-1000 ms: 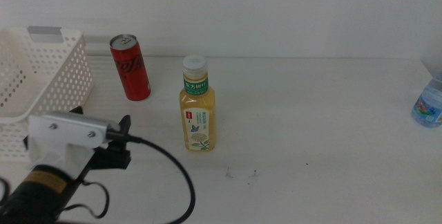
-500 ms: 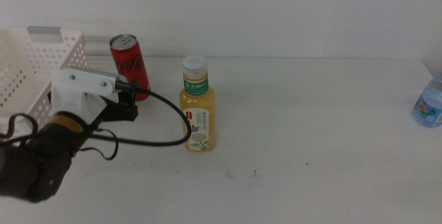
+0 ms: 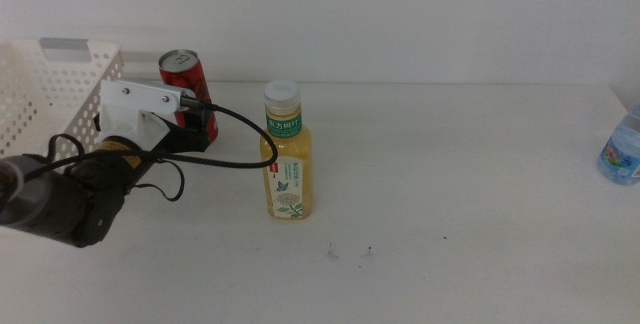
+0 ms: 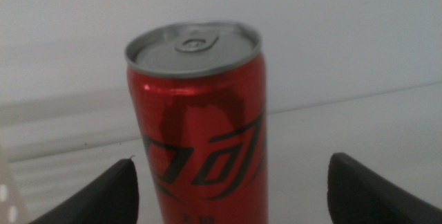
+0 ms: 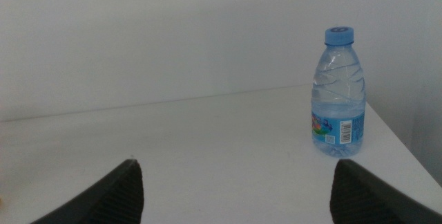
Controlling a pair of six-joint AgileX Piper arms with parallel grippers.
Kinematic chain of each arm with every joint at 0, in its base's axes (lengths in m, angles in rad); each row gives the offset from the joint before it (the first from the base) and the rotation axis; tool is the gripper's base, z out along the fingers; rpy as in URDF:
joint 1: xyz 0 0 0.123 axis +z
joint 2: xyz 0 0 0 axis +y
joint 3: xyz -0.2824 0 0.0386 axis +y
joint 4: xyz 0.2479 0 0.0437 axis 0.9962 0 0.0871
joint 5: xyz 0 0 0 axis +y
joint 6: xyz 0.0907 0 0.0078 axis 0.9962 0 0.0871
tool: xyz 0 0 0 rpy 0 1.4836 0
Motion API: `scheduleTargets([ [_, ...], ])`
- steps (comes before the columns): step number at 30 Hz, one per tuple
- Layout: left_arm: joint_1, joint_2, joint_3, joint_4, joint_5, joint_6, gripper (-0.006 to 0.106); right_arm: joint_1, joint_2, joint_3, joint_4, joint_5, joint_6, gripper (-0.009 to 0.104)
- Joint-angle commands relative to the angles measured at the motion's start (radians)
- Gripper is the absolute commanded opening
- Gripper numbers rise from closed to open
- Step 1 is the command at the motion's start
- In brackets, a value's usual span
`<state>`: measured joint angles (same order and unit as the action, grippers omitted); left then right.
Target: Use arms to grab the bottles and put them into the dustbin to the left of the table.
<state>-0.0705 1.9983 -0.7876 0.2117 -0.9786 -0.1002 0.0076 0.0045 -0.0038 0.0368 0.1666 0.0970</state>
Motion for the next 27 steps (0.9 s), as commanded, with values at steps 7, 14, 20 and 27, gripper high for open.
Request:
scheduleTargets([
  [7,0.003,0.094,-0.104,0.008,0.004,-0.037,0.094,-0.008,-0.005,0.004,-0.009,-0.009,-0.002,0.085],
  [14,0.004,0.154,-0.176,-0.002,0.018,-0.04,0.094,-0.008,-0.005,0.004,-0.009,-0.009,-0.002,0.085],
  [20,0.004,0.191,-0.231,-0.002,0.04,-0.04,0.094,-0.008,-0.005,0.004,-0.009,-0.009,-0.002,0.085],
  [27,0.004,0.215,-0.266,0.015,0.053,-0.04,0.088,-0.008,-0.005,0.004,-0.009,-0.009,-0.002,0.085],
])
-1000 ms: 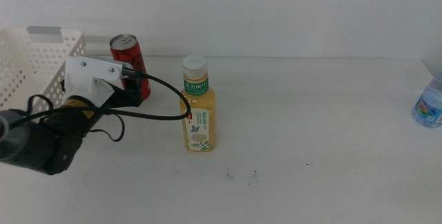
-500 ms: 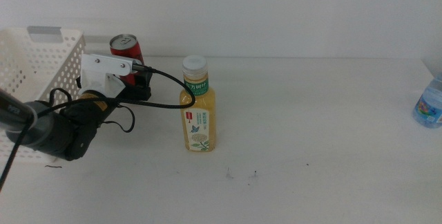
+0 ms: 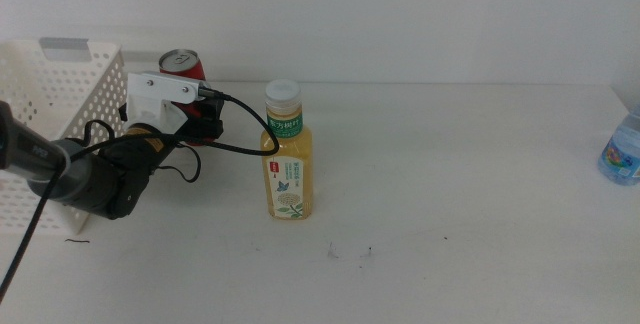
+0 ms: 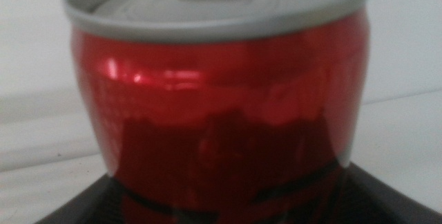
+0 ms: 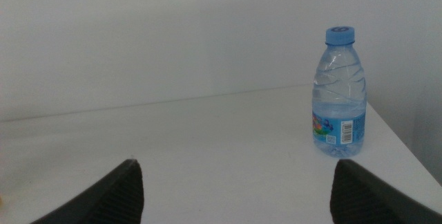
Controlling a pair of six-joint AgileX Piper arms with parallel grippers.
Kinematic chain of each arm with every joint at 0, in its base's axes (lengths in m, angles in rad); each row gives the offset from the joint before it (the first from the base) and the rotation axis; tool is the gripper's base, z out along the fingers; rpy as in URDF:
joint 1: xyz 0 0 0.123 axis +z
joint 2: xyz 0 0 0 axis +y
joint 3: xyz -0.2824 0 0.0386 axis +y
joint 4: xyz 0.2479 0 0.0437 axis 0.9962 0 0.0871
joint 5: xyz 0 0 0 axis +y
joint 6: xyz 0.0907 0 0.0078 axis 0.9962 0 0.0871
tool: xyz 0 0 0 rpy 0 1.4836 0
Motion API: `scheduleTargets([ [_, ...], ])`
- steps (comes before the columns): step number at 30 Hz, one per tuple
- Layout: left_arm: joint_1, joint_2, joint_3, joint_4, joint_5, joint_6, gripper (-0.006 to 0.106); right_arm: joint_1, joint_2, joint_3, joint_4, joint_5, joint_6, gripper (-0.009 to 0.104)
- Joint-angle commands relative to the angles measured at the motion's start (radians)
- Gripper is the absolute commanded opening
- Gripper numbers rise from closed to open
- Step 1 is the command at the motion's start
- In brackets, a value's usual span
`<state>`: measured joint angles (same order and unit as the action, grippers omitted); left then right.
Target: Use arms to grab the bottles and put them into the dustbin to the left of the table.
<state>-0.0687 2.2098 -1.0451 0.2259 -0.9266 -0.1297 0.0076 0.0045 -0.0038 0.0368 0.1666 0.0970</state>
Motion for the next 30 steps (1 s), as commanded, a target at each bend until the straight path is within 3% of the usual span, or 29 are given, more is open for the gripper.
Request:
scheduleTargets([
  [1,0.002,0.003,-0.009,0.003,0.004,-0.01,0.085,-0.008,-0.005,0.004,-0.009,-0.009,-0.002,0.085],
  [7,0.002,0.003,-0.009,0.028,0.015,-0.006,0.046,-0.008,-0.005,0.004,-0.009,-0.009,-0.002,0.085],
  [8,0.002,-0.009,0.0,0.028,0.015,-0.022,0.035,-0.008,-0.005,0.004,-0.009,-0.009,-0.002,0.085],
  [10,0.002,-0.027,0.021,0.028,0.004,-0.049,0.029,-0.008,-0.005,0.004,-0.009,-0.009,-0.002,0.085],
  [20,-0.002,-0.289,0.24,0.019,0.038,-0.05,0.028,-0.008,-0.005,0.004,-0.009,-0.009,-0.002,0.085],
  [27,-0.022,-0.599,0.283,0.06,0.459,-0.119,0.028,-0.008,-0.005,0.004,-0.009,-0.009,-0.002,0.085],
  [30,-0.022,-0.733,0.247,0.195,0.728,-0.274,0.028,-0.008,-0.005,0.004,-0.009,-0.009,-0.002,0.085],
])
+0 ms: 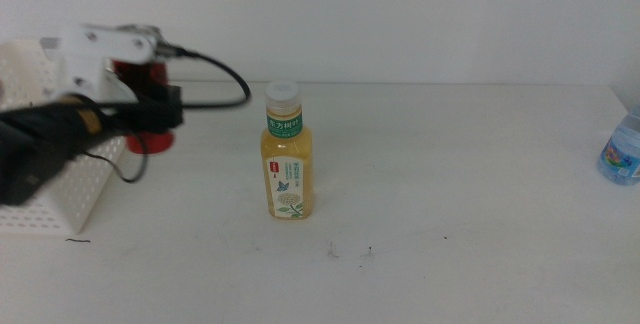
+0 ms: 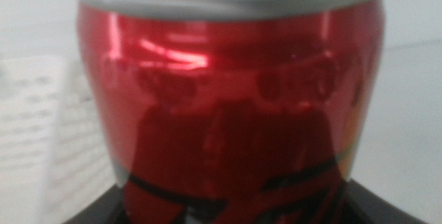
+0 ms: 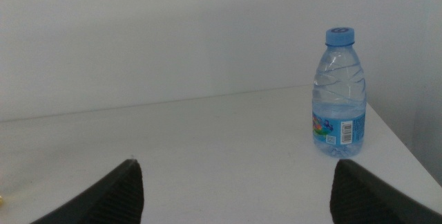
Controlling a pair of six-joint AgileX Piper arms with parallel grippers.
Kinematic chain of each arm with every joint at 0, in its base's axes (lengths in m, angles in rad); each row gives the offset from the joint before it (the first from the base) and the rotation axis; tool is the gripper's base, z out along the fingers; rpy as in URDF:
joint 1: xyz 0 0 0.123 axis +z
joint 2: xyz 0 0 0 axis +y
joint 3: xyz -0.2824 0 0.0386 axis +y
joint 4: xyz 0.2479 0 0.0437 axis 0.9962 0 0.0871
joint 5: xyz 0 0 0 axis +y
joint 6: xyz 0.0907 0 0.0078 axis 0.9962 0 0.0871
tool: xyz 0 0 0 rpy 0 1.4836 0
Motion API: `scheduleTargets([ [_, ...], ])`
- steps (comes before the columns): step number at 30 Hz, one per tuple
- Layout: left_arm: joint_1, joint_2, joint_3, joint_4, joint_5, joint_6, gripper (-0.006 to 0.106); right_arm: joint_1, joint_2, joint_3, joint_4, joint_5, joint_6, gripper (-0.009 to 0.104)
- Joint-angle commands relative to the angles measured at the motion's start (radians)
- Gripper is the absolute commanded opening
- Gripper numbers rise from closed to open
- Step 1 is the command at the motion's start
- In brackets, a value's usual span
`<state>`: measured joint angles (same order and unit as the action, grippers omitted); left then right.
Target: Use arms to grab the bottles and put them into the dustbin to the left of the table.
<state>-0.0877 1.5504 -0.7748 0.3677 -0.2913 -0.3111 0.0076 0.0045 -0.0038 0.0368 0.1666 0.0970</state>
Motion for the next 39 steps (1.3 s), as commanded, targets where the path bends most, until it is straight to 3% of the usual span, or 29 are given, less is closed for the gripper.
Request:
scheduleTargets([
  [1,-0.003,-0.111,-0.046,0.119,0.173,-0.158,0.028,-0.008,-0.005,0.004,-0.009,-0.009,-0.002,0.085],
  [3,-0.003,-0.164,-0.087,0.215,0.284,-0.24,0.028,-0.008,-0.005,0.004,-0.009,-0.009,-0.002,0.085],
  [6,-0.003,-0.204,-0.145,0.191,0.418,-0.231,0.028,-0.008,-0.005,0.004,-0.009,-0.009,-0.002,0.085],
  [13,0.023,-0.189,-0.336,-0.336,0.728,0.354,0.028,-0.008,-0.005,0.004,-0.009,-0.009,-0.002,0.085],
  [16,0.038,-0.169,-0.402,-0.449,0.823,0.491,0.028,-0.008,-0.005,0.004,-0.009,-0.009,-0.002,0.085],
  [21,0.097,-0.12,-0.541,-0.461,1.023,0.571,0.028,-0.008,-0.005,0.004,-0.009,-0.009,-0.002,0.085],
  [26,0.226,-0.002,-0.723,-0.565,1.259,0.716,0.028,-0.008,-0.005,0.004,-0.009,-0.009,-0.002,0.085],
  [30,0.331,0.125,-0.882,-0.613,1.391,0.74,0.028,-0.008,-0.005,0.004,-0.009,-0.009,-0.002,0.085],
  [39,0.411,0.365,-1.053,-0.556,1.428,0.759,0.028,-0.008,-0.005,0.004,-0.009,-0.009,-0.002,0.085],
])
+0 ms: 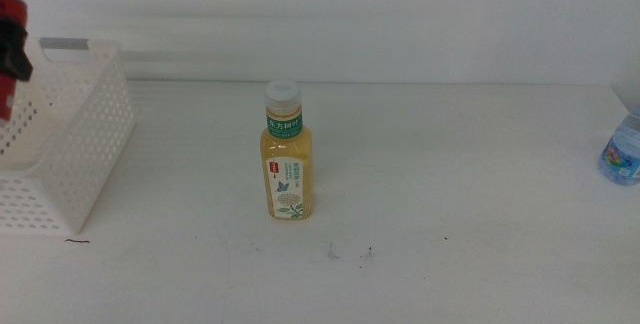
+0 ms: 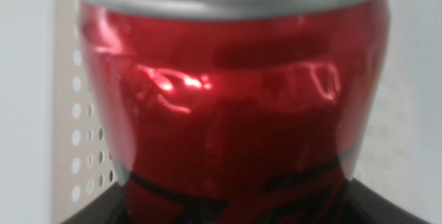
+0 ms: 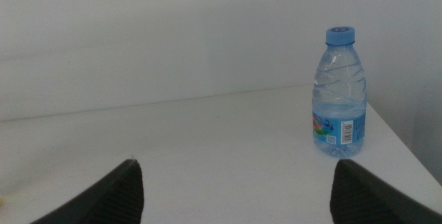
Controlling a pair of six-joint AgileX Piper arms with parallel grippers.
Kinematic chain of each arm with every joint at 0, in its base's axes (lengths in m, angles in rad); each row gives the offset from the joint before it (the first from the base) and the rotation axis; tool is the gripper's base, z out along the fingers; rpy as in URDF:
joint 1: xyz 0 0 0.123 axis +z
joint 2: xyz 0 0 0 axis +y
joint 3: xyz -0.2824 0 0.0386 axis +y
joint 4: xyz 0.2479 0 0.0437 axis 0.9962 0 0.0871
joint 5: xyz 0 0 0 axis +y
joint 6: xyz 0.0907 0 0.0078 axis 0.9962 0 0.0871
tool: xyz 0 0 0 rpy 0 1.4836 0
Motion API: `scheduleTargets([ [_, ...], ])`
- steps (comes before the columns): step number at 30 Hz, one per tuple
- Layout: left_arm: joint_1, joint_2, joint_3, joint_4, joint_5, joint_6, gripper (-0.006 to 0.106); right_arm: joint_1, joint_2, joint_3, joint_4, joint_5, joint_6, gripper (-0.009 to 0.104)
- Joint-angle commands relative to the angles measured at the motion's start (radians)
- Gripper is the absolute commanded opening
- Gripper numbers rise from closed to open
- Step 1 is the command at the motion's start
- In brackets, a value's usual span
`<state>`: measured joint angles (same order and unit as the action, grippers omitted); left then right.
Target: Use arms to grab the bottles and put them into the dustbin to the left of the table.
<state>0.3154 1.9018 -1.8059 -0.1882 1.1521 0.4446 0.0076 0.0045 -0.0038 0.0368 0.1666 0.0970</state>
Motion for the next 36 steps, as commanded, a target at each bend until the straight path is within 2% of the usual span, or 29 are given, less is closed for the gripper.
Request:
scheduleTargets([
  [1,0.008,0.03,-0.022,0.007,-0.022,0.003,0.028,-0.008,-0.005,0.004,-0.009,-0.009,-0.002,0.085],
  [7,0.008,0.107,-0.022,0.038,-0.027,0.001,0.028,-0.008,-0.005,0.004,-0.009,-0.009,-0.002,0.085],
  [10,0.008,0.125,-0.022,0.041,-0.027,0.001,0.034,-0.008,-0.005,0.004,-0.009,-0.009,-0.002,0.085],
  [14,0.008,0.128,-0.022,0.052,-0.027,0.001,0.056,-0.008,-0.005,0.004,-0.009,-0.009,-0.002,0.085],
  [19,0.001,0.123,-0.022,0.065,-0.007,0.003,0.094,-0.008,-0.005,0.004,-0.009,-0.009,-0.002,0.085],
  [24,-0.062,0.022,-0.023,0.116,-0.004,-0.07,0.094,-0.008,-0.005,0.004,-0.009,-0.009,-0.002,0.085],
  [28,-0.201,-0.13,0.025,0.206,-0.041,-0.188,0.094,-0.008,-0.005,0.004,-0.009,-0.009,-0.002,0.085],
  [31,-0.329,-0.277,0.194,0.212,-0.186,-0.238,0.094,-0.008,-0.005,0.004,-0.009,-0.009,-0.002,0.085],
  [36,-0.526,-0.563,0.602,0.207,-0.601,-0.297,0.094,-0.008,-0.005,0.004,-0.009,-0.009,-0.002,0.085],
])
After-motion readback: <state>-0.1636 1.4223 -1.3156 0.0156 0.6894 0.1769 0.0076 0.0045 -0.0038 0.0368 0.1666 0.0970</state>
